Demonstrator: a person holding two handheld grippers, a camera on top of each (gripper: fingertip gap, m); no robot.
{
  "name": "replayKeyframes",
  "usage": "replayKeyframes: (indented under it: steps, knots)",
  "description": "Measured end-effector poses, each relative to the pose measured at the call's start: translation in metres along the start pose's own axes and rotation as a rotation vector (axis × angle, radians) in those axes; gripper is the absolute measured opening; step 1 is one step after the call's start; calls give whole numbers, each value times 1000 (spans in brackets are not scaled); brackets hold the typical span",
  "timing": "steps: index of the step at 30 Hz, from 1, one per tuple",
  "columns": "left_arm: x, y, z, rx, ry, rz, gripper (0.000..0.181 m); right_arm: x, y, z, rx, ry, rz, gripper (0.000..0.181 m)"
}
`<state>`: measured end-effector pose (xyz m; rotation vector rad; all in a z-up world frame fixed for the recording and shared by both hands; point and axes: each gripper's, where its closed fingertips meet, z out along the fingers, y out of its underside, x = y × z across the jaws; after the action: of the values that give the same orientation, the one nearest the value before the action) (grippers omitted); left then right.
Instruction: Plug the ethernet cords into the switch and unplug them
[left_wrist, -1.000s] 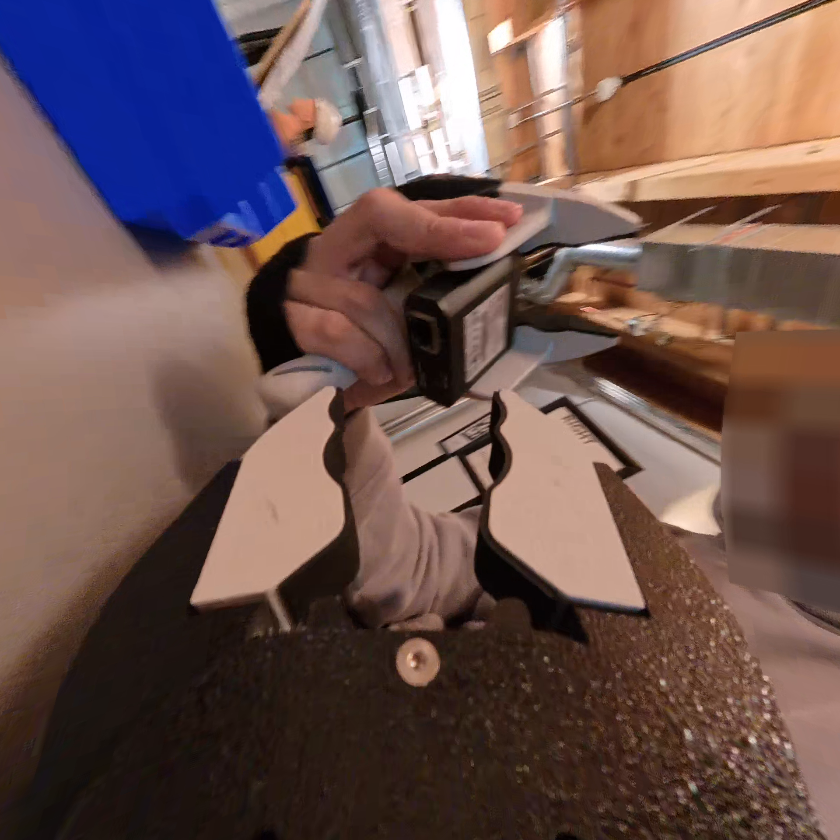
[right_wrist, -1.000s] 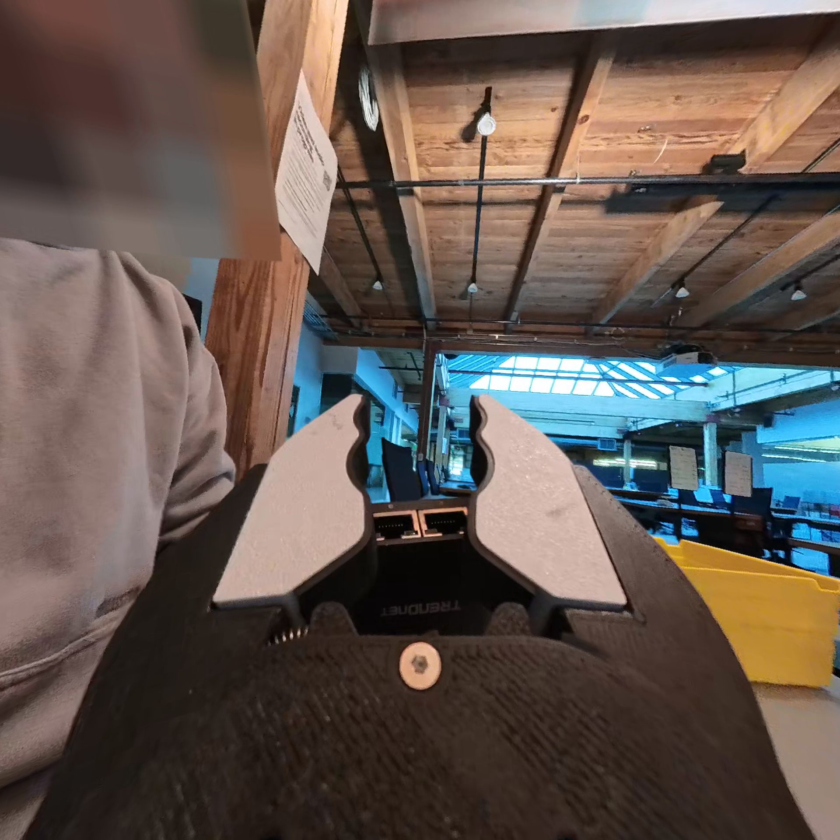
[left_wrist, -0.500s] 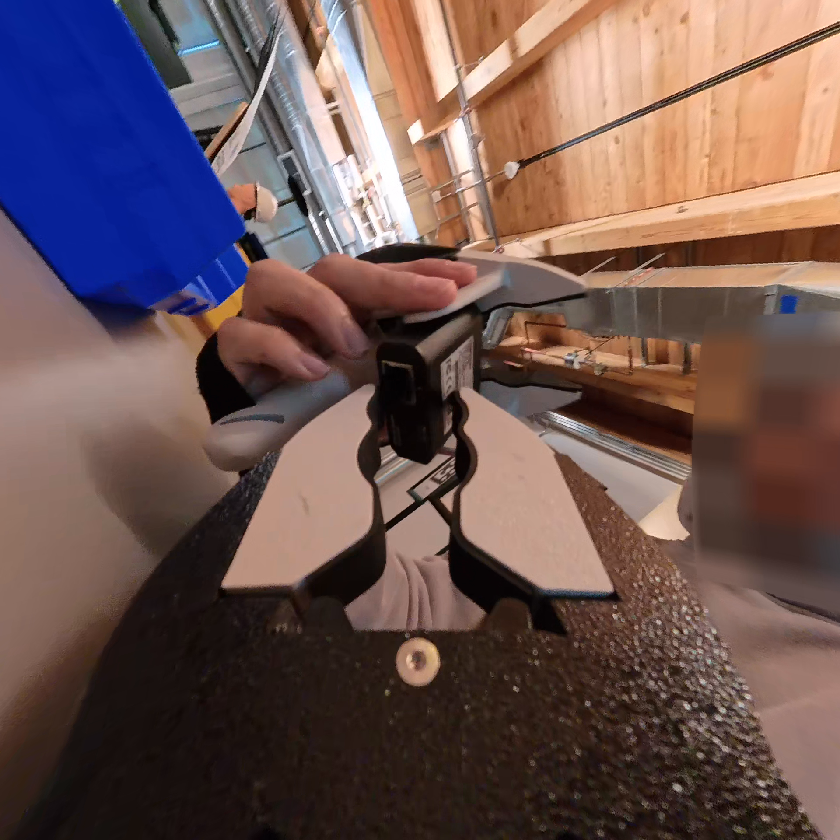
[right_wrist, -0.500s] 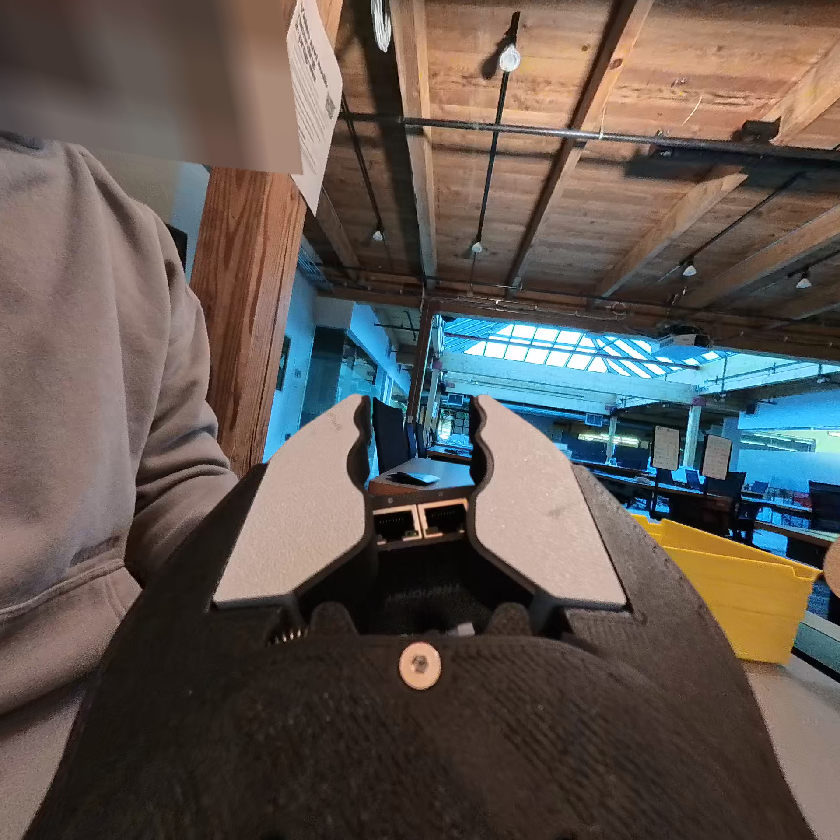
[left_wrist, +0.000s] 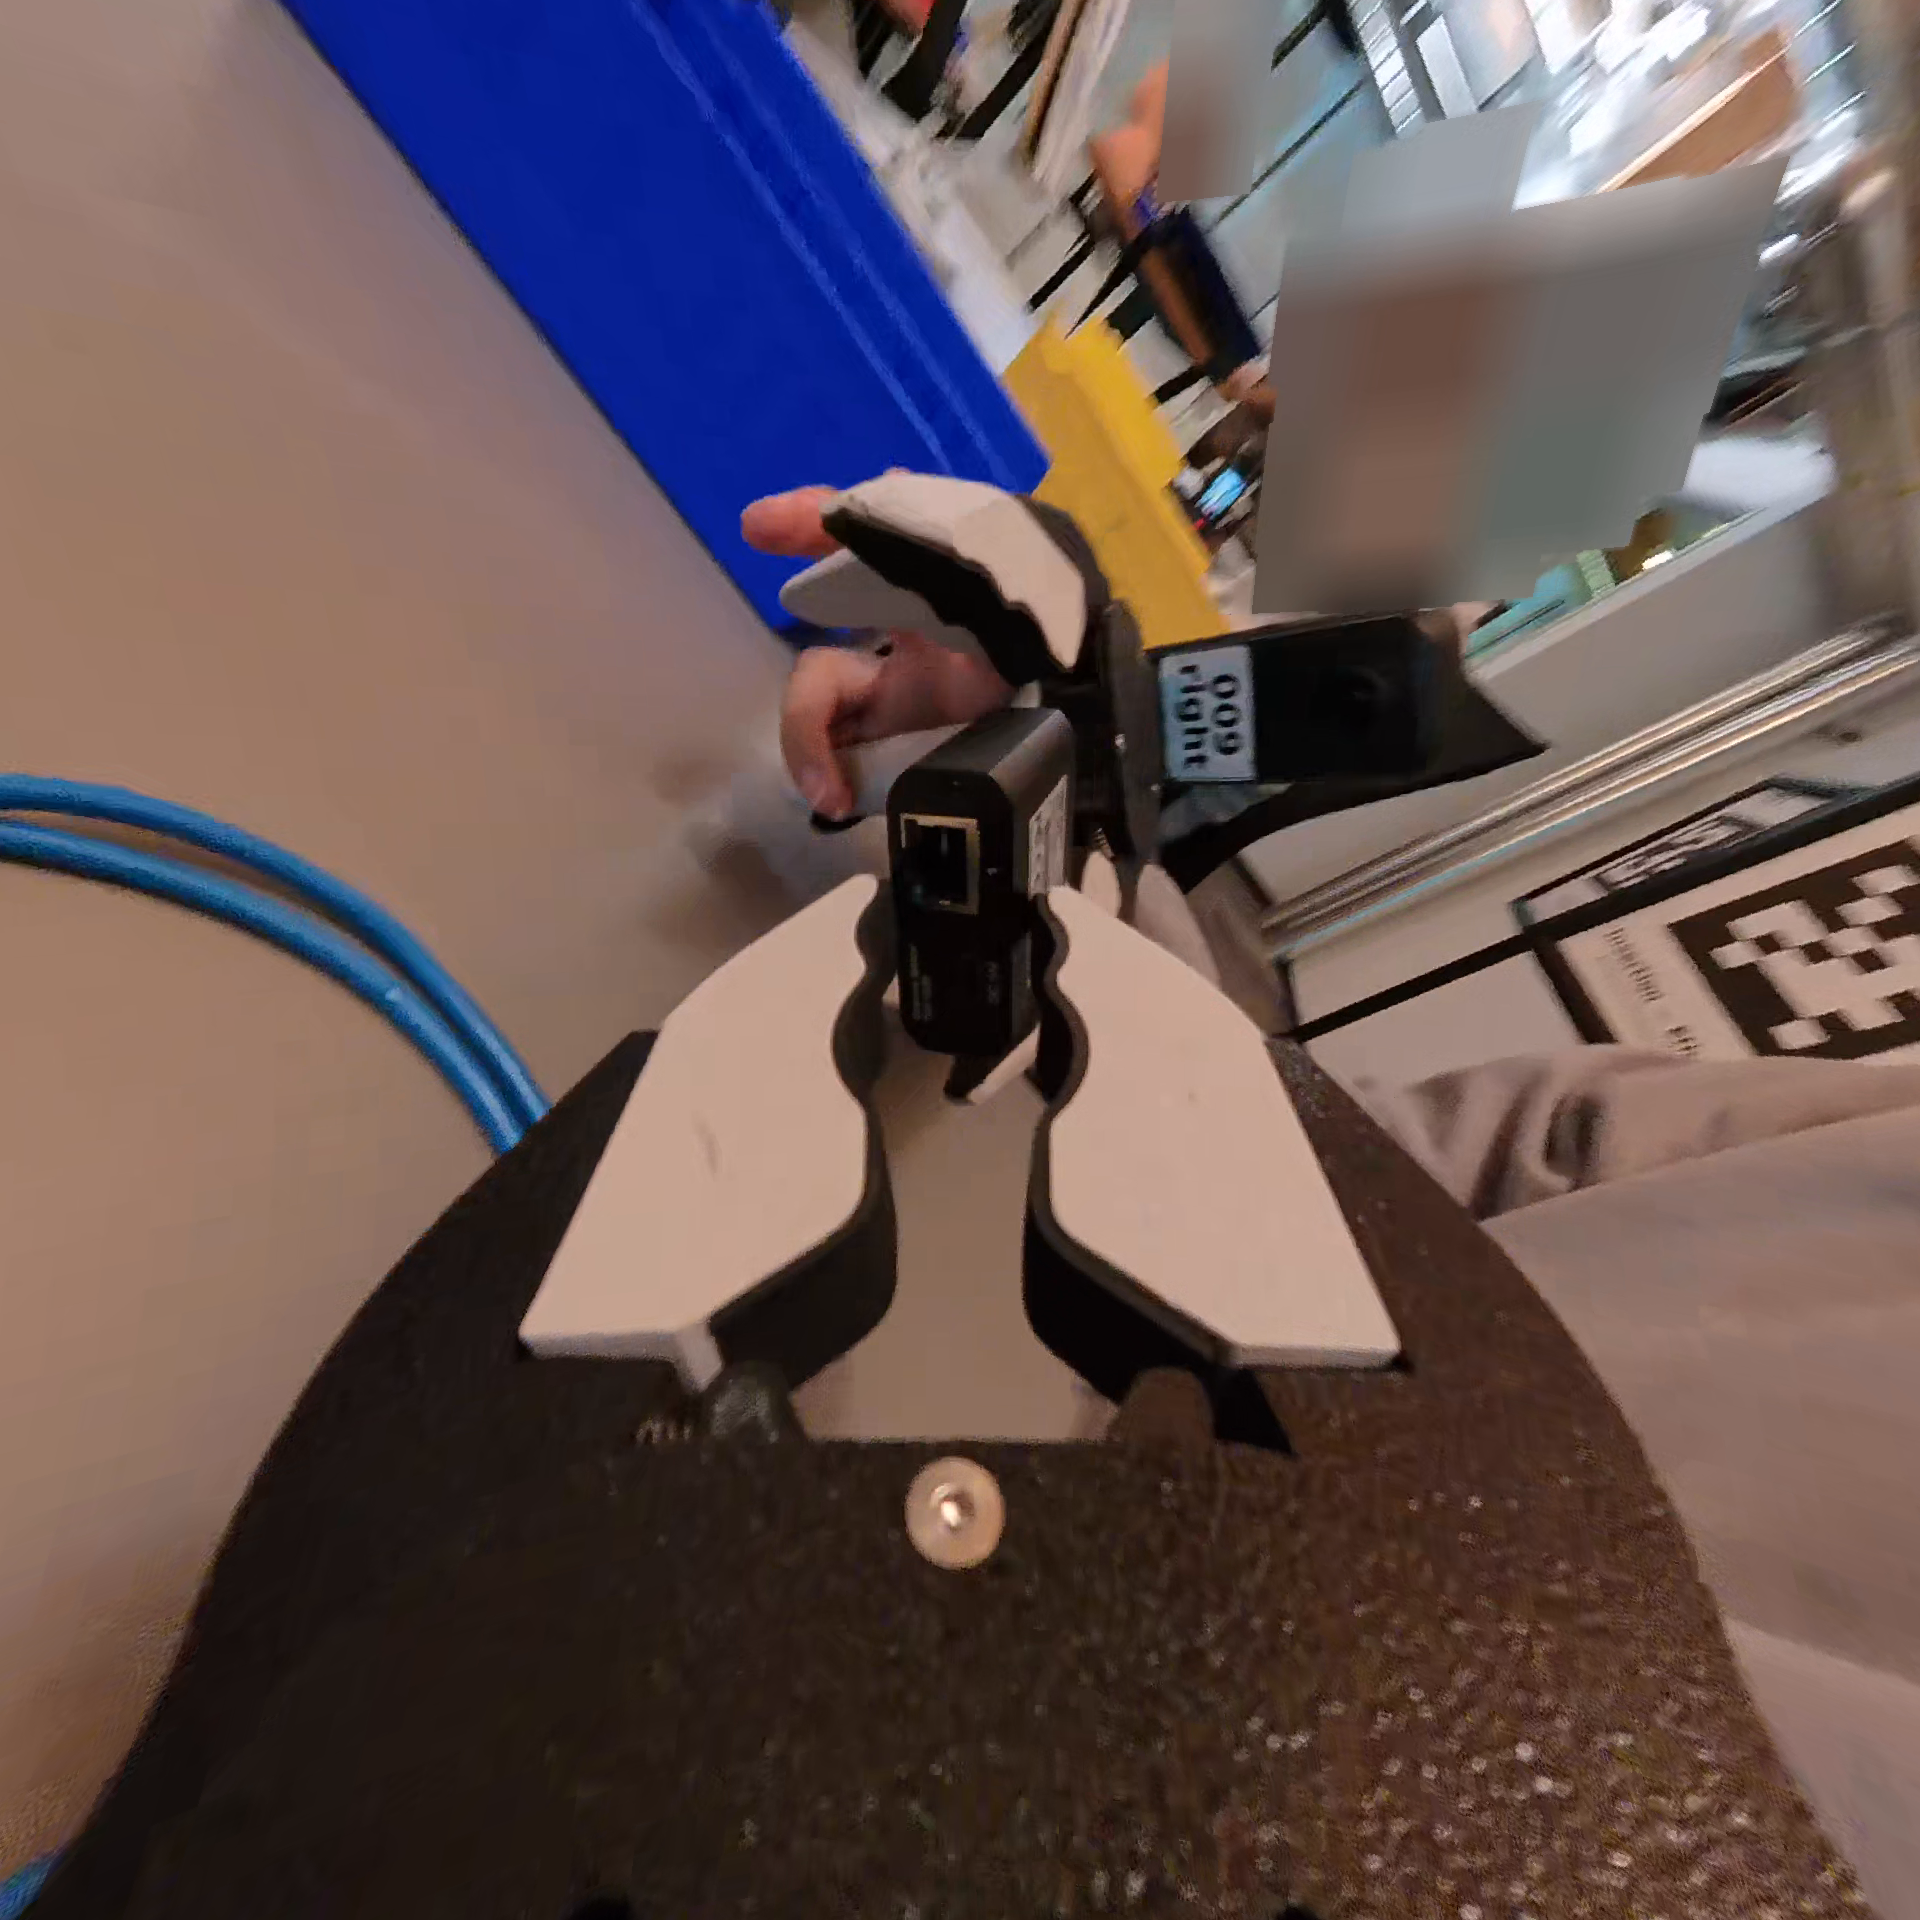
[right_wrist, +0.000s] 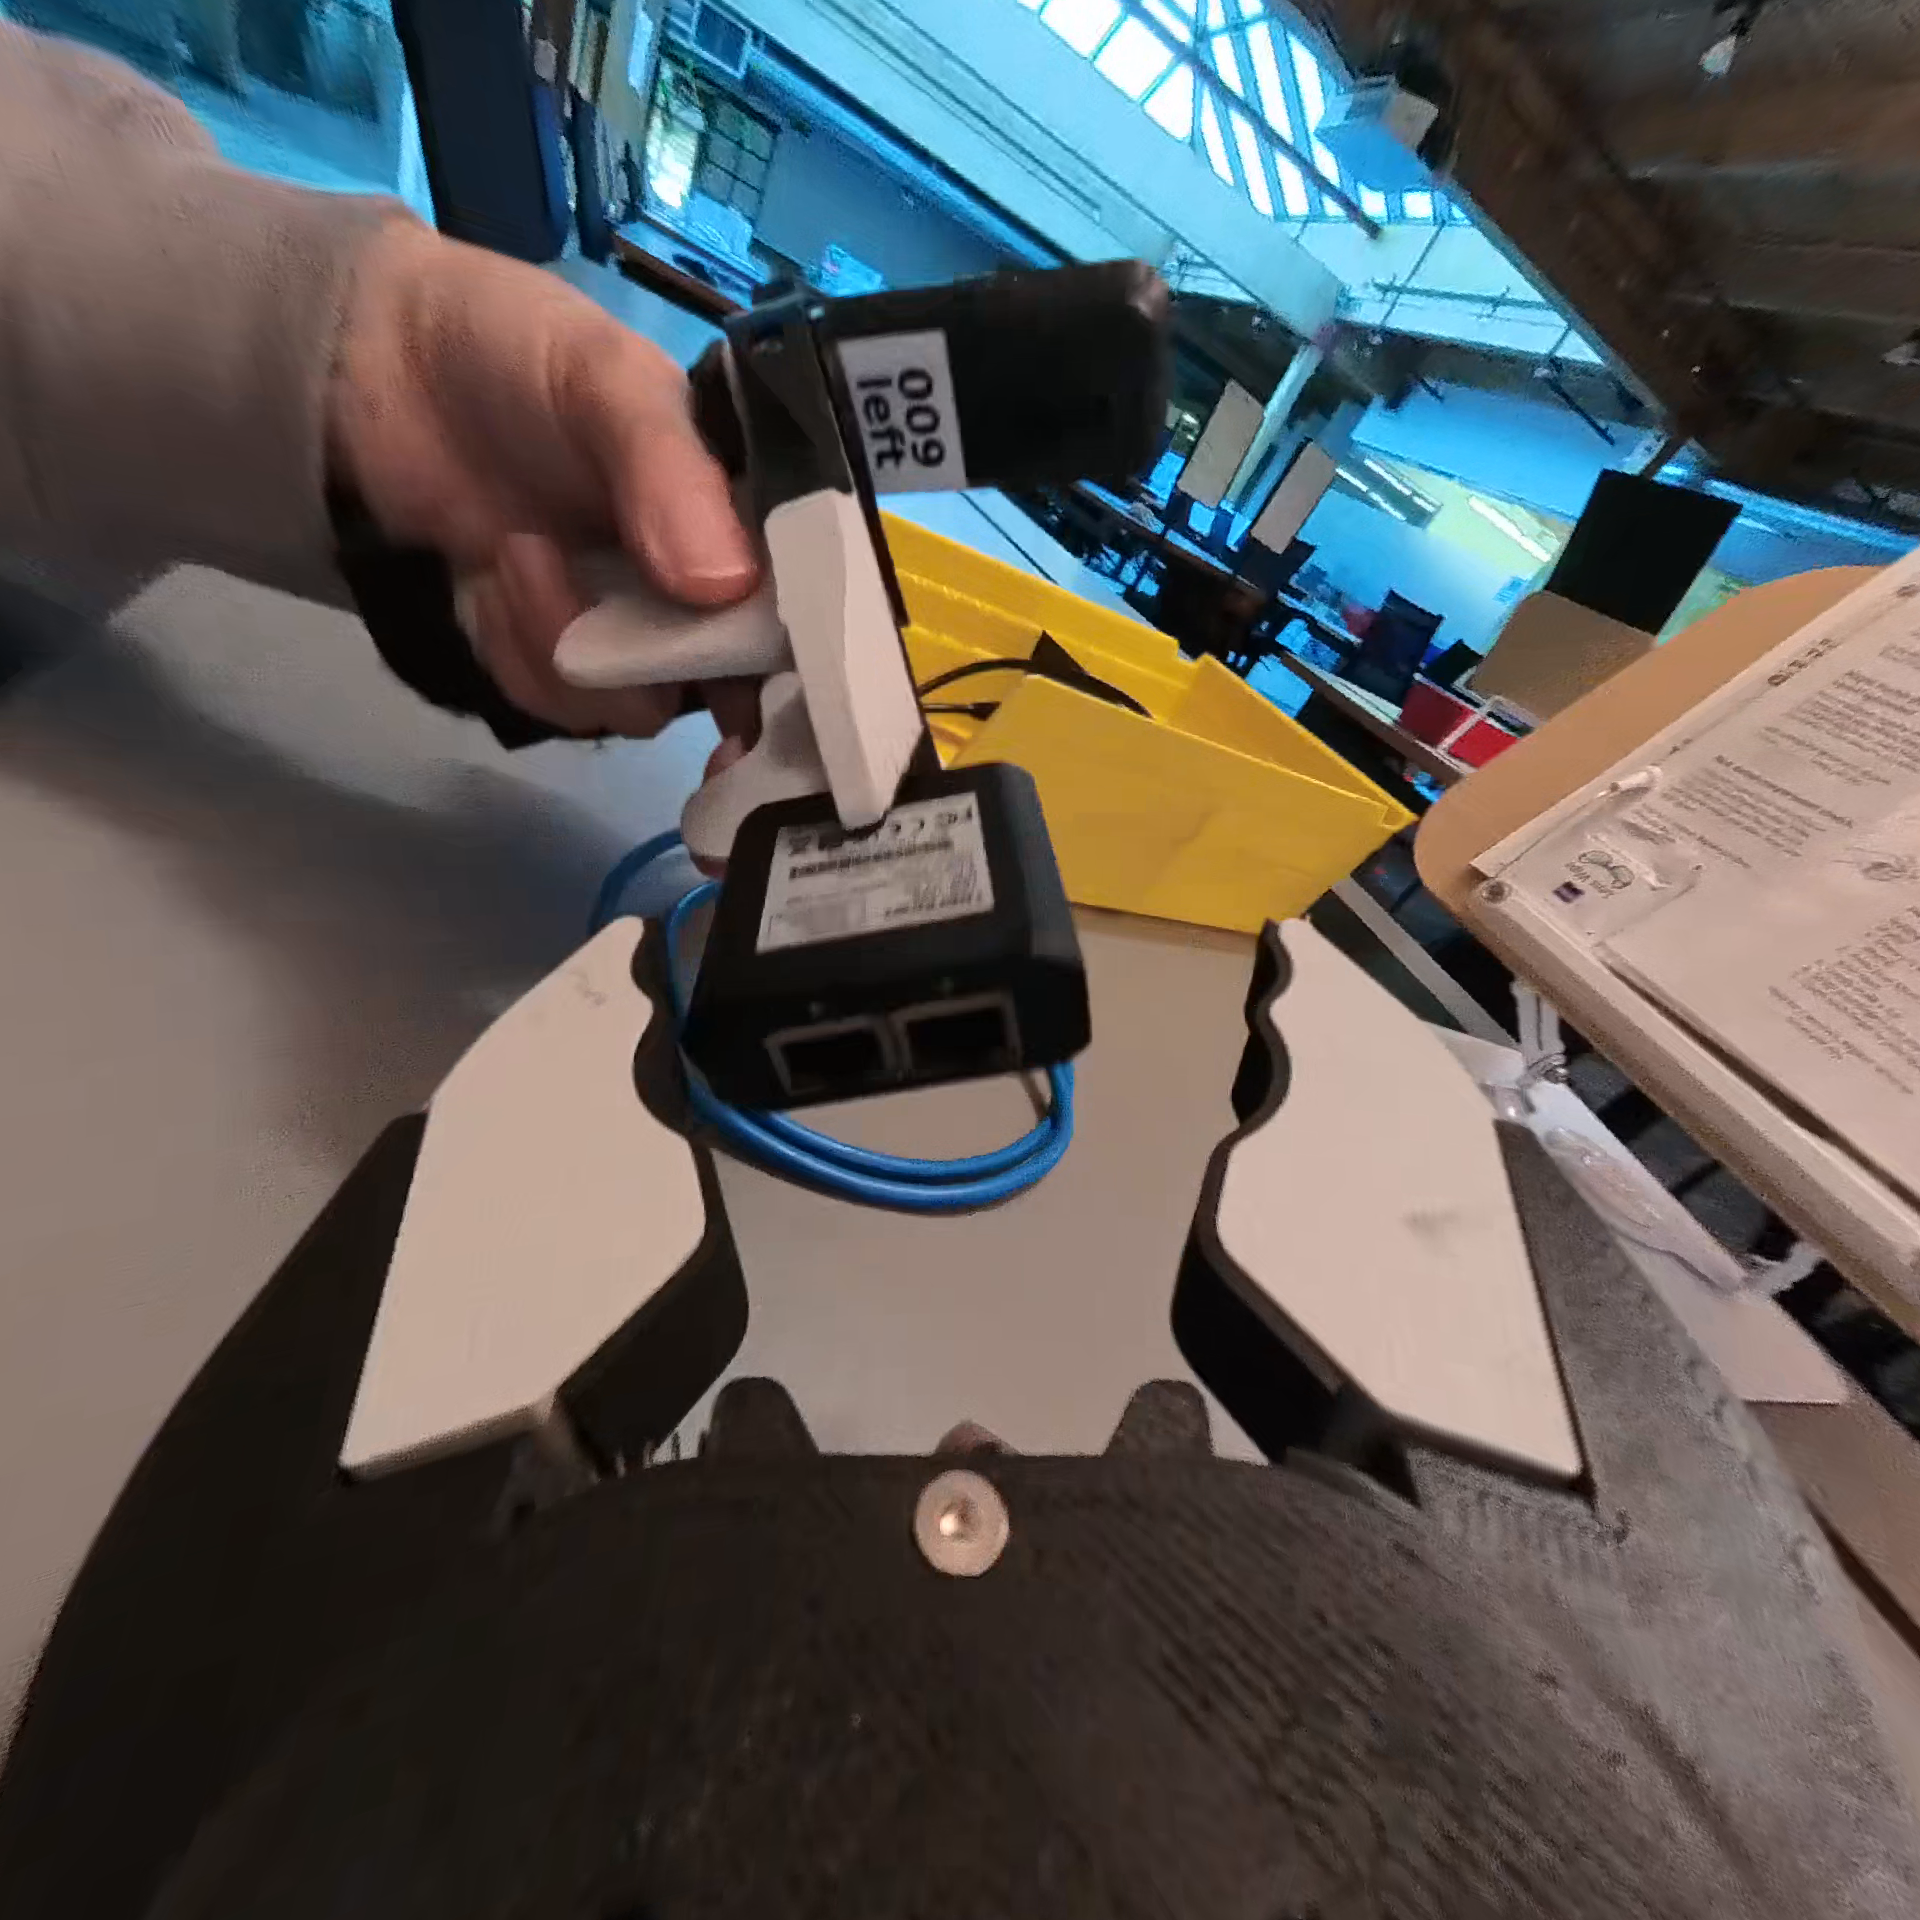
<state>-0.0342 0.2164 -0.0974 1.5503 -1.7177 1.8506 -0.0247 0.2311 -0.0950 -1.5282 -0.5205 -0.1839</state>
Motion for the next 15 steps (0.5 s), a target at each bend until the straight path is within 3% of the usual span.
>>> replayKeyframes:
  steps: [3,6,15]
  knots:
    - [-4,4,4,-70,-79,11,23,-3,6,5,-52,17,-91,103]
    - [-2,1,11,-62,-66,-15,24,-8,13,8,-95,12,-125,100]
    - [-1,2,12,-73,-37,-73,23,-9,8,11,-67,5,-18,97]
